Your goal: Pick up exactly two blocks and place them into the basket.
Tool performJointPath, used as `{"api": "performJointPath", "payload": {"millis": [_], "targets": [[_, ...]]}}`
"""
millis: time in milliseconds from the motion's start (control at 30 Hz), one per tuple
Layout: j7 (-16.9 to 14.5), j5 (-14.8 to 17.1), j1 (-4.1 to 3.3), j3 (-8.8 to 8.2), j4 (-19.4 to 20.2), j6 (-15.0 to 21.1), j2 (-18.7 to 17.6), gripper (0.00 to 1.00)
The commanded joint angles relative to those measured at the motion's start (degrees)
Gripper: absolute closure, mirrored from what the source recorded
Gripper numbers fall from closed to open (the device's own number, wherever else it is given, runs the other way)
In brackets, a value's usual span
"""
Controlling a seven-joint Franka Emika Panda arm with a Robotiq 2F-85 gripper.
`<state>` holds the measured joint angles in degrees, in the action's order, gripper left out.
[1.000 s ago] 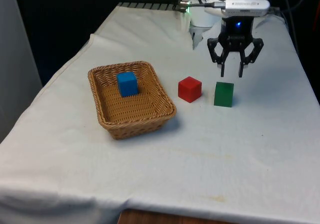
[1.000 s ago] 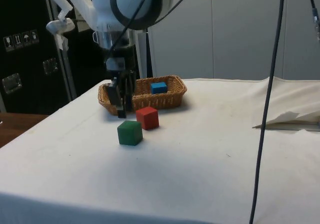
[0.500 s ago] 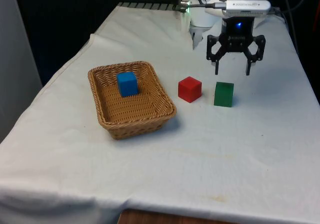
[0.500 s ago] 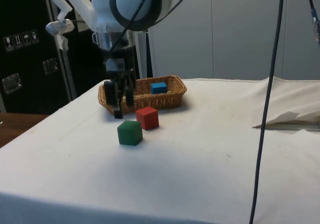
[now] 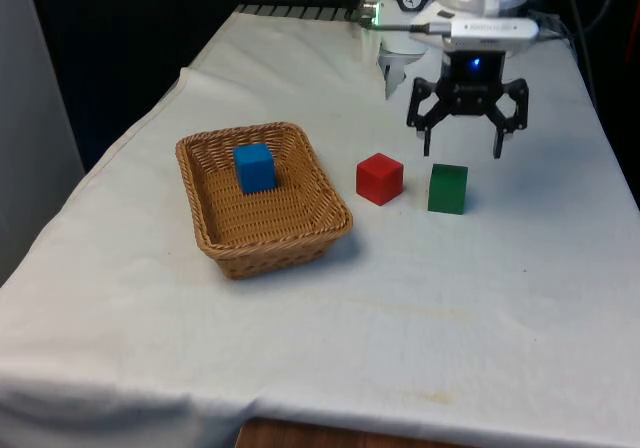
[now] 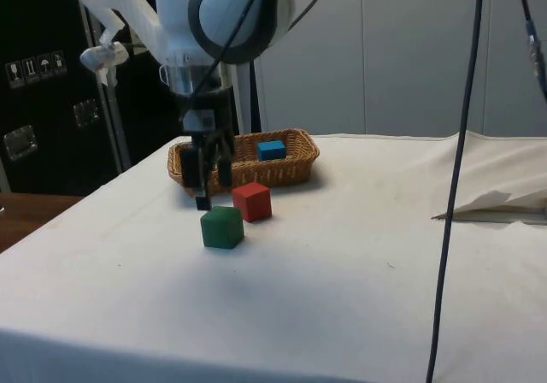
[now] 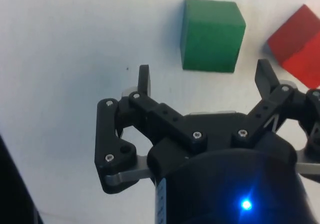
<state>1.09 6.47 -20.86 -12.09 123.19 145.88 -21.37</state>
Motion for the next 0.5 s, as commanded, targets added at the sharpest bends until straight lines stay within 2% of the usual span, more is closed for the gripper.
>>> {"api": "performJointPath", "payload": {"millis": [0,133,167,200,433,467], "targets": [[-0.34,0.63,0.29,0.34,-0.69,0.74,-1.32,0.0],[-0.46,0.74,0.34,0.46,-1.66,1.95,-3.84,0.0],[0.0,0.11,0.0,0.0,-1.66,1.72,-3.78,0.0],[-0.46,0.74,0.34,0.46,-1.83,2.06,-4.3,0.0],[-0.34,0.69,0.34,0.46,-2.92,3.15,-7.16,0.0],[0.0,0.11,0.0,0.0,-2.64,2.92,-6.88,0.0]]}}
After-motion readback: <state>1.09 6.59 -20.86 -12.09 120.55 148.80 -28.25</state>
